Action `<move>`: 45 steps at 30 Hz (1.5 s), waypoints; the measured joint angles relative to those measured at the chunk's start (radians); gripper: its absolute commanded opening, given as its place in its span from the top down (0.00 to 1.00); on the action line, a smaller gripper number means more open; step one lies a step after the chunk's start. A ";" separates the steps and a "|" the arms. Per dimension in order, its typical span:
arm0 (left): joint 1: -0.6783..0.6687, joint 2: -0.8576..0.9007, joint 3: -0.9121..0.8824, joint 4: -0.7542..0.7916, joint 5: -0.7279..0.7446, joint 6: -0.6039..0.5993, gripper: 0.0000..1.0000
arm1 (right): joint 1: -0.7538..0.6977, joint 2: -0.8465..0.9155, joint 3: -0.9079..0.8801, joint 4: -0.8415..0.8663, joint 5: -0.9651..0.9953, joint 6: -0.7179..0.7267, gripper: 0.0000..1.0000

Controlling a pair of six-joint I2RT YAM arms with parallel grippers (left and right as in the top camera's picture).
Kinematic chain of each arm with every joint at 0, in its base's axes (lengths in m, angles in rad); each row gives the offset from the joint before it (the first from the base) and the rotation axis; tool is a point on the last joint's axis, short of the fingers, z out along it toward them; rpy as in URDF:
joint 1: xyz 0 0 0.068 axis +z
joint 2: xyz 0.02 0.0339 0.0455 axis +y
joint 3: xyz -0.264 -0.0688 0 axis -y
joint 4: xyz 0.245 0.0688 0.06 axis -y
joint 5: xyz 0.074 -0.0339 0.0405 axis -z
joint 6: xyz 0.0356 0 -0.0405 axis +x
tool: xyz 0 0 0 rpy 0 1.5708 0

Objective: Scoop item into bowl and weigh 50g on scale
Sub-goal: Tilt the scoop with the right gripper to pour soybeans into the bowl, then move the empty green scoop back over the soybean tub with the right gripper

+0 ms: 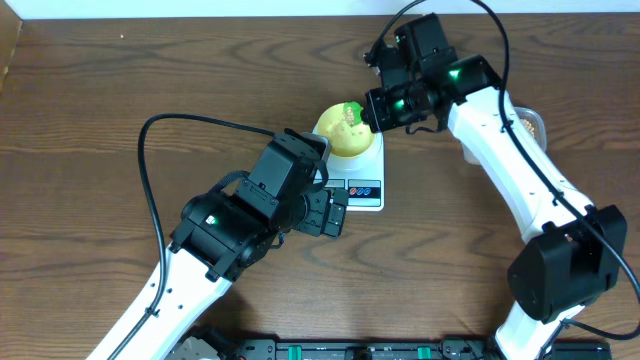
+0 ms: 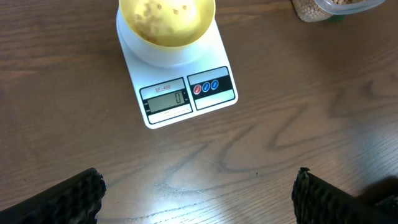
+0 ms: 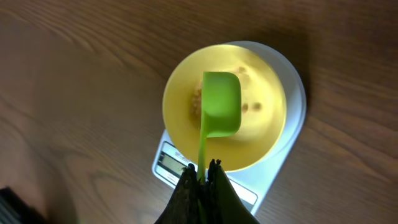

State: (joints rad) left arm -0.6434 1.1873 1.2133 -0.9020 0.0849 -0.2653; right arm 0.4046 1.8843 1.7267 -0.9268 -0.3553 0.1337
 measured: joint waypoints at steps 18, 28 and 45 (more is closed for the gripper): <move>0.000 0.000 0.000 0.000 0.000 0.000 0.02 | 0.135 0.000 0.000 -0.029 0.256 -0.201 0.99; 0.000 0.000 0.000 0.000 0.000 0.000 0.02 | 0.148 0.000 0.000 -0.026 0.337 -0.251 0.99; 0.000 0.000 0.000 0.000 0.000 0.000 0.02 | 0.147 0.000 0.029 -0.055 0.299 -0.234 0.99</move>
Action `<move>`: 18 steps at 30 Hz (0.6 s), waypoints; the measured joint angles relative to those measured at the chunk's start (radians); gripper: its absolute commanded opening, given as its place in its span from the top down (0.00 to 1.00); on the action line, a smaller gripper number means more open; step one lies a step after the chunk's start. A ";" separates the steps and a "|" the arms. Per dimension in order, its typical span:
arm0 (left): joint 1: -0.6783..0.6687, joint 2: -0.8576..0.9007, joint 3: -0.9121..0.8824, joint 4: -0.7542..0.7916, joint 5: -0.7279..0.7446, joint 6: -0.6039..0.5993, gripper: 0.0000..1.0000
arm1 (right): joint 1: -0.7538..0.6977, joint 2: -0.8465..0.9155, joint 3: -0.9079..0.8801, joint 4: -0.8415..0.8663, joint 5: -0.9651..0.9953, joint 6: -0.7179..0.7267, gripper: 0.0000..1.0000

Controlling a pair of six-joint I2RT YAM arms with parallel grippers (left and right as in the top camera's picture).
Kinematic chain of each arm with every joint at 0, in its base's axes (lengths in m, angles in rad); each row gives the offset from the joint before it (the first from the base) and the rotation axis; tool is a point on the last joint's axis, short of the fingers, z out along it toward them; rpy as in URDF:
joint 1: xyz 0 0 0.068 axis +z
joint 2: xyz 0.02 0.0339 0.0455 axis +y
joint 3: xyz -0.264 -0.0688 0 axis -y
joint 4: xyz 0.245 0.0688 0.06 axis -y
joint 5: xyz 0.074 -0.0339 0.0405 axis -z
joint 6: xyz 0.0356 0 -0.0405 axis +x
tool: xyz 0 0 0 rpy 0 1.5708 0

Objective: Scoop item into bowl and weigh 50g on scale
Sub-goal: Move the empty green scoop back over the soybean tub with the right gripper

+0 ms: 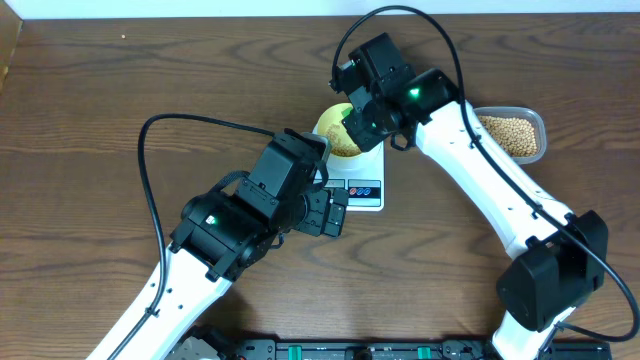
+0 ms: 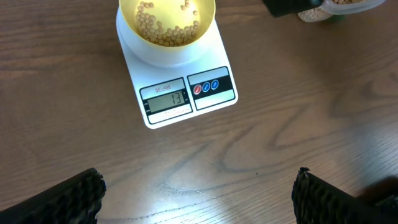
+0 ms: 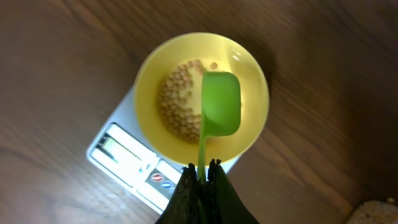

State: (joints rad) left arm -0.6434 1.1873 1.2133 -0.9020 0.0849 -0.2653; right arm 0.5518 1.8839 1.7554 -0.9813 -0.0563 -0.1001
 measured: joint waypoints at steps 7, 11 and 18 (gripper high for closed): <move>0.000 0.000 0.000 0.000 0.000 0.000 0.02 | -0.026 -0.053 0.119 -0.084 -0.062 0.046 0.99; 0.000 0.000 0.000 0.000 0.001 0.000 0.02 | -0.088 -0.130 0.162 -0.138 -0.061 0.070 0.99; 0.000 0.000 0.000 0.000 0.005 0.000 0.02 | -0.307 -0.211 0.176 -0.348 0.002 0.092 0.99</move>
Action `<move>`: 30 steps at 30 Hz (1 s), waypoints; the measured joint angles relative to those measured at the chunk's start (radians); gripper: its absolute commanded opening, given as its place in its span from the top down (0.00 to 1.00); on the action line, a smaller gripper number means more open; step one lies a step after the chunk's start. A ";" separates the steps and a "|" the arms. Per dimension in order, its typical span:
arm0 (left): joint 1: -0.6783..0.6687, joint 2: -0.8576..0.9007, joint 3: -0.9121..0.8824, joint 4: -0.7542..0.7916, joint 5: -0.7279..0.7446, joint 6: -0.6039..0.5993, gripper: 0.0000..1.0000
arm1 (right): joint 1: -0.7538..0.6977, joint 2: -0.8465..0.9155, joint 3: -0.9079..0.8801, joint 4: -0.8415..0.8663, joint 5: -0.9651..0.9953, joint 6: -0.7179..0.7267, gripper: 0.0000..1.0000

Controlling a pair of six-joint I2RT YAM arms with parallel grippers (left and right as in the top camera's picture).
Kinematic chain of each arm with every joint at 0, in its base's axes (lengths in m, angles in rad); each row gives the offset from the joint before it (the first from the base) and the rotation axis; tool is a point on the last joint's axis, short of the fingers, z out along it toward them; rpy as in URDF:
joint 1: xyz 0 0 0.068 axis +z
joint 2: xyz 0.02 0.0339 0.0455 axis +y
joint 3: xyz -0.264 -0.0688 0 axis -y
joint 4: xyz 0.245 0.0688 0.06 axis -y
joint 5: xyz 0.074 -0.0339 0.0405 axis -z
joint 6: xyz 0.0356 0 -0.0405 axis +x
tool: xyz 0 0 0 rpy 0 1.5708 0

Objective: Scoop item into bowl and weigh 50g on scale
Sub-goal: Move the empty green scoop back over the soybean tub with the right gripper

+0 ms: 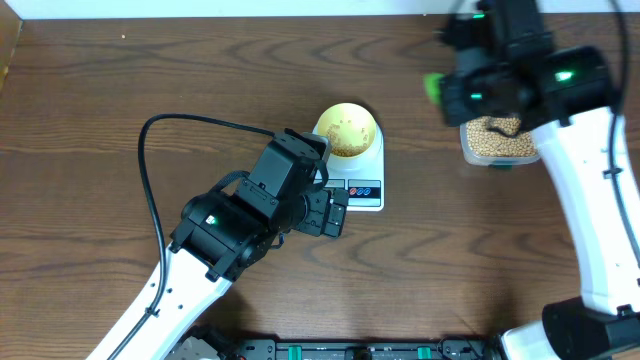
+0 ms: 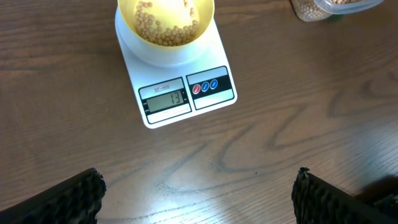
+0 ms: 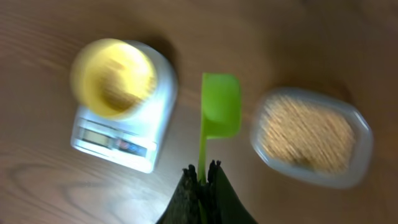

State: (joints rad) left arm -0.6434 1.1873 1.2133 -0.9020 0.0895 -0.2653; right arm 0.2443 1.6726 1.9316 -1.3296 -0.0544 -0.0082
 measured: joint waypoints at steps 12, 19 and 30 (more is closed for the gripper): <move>0.000 0.000 0.000 0.000 0.003 0.000 0.02 | -0.232 0.008 -0.002 -0.048 0.072 0.047 0.99; 0.000 0.000 0.000 0.000 0.003 0.000 0.02 | -0.256 0.007 -0.084 -0.019 0.144 0.082 0.99; 0.000 0.000 0.000 0.000 0.003 0.000 0.02 | -0.256 0.010 -0.318 0.134 0.230 0.143 0.99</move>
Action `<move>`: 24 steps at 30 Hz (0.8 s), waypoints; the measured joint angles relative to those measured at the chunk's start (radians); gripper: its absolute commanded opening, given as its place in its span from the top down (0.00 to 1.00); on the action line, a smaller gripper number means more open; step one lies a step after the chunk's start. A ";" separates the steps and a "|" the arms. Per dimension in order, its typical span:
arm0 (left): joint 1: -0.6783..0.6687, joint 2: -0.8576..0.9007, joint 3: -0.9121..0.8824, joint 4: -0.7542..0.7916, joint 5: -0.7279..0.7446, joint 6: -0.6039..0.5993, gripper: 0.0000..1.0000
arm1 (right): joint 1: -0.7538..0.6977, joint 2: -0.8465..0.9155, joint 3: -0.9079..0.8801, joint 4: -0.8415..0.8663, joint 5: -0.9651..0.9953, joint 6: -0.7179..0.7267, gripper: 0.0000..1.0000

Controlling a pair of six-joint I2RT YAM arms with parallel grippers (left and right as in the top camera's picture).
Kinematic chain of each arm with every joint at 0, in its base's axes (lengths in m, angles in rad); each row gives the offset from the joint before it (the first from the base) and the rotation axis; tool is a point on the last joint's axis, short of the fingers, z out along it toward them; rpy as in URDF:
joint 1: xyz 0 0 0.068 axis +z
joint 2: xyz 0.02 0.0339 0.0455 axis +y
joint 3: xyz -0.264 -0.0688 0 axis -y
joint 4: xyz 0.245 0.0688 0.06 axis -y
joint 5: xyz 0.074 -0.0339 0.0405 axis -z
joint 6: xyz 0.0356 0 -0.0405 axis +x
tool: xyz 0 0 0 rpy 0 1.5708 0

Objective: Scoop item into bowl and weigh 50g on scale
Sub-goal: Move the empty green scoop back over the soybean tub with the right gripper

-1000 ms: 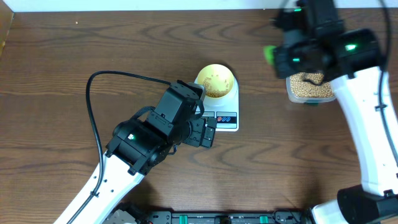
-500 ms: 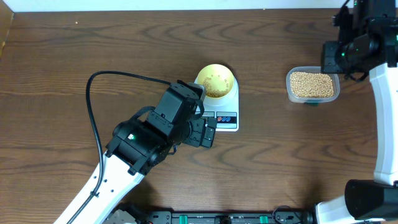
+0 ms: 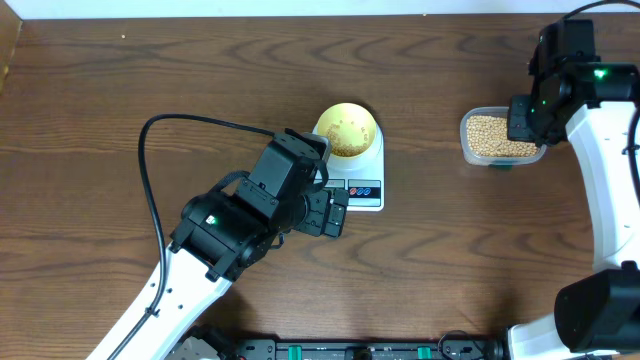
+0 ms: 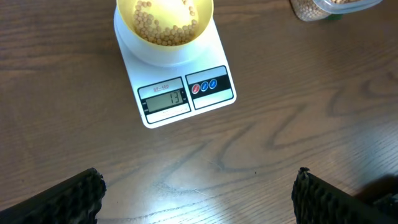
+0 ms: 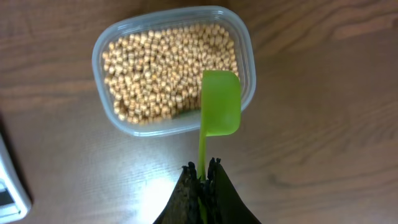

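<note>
A yellow bowl [image 3: 347, 131] holding a layer of beans sits on the white scale [image 3: 364, 190], whose display [image 4: 164, 98] reads 13. My right gripper [image 5: 201, 167] is shut on the handle of a green scoop [image 5: 220, 111], which hangs over the near right rim of the clear tub of beans [image 5: 168, 68]. The same tub [image 3: 494, 139] stands at the right of the table. My left gripper [image 4: 199, 193] is open, low over bare wood in front of the scale, nothing between its fingers.
The brown wooden table [image 3: 120, 110] carries only the scale and the tub. A black cable [image 3: 150, 180] loops over the left arm. A black rail [image 3: 340, 350] runs along the table's front edge.
My right gripper has carried the green scoop further right, from the gap between scale and tub to above the tub's rim. The scale reads 13 as before. The left arm has not moved.
The scoop was over the bowl with few beans in it and the scale at 0. Then the bowl held a layer of beans and the scale read 13. After that the scoop was between scale and tub, and now it is over the tub.
</note>
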State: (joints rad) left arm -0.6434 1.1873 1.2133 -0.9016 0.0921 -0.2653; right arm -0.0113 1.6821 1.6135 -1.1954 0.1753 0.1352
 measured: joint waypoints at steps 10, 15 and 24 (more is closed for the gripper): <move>0.000 0.000 0.000 0.000 0.000 0.000 0.02 | 0.000 0.000 -0.132 0.183 0.009 0.014 0.99; 0.000 0.000 0.000 0.000 0.000 0.000 0.02 | 0.000 0.000 -0.154 0.227 0.009 0.015 0.99; 0.000 0.000 0.000 0.000 0.000 0.000 0.02 | 0.000 0.000 -0.241 0.286 0.018 0.032 0.99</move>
State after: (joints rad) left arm -0.6434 1.1873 1.2133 -0.9020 0.0921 -0.2653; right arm -0.0113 1.6821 1.3720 -0.9089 0.1928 0.1673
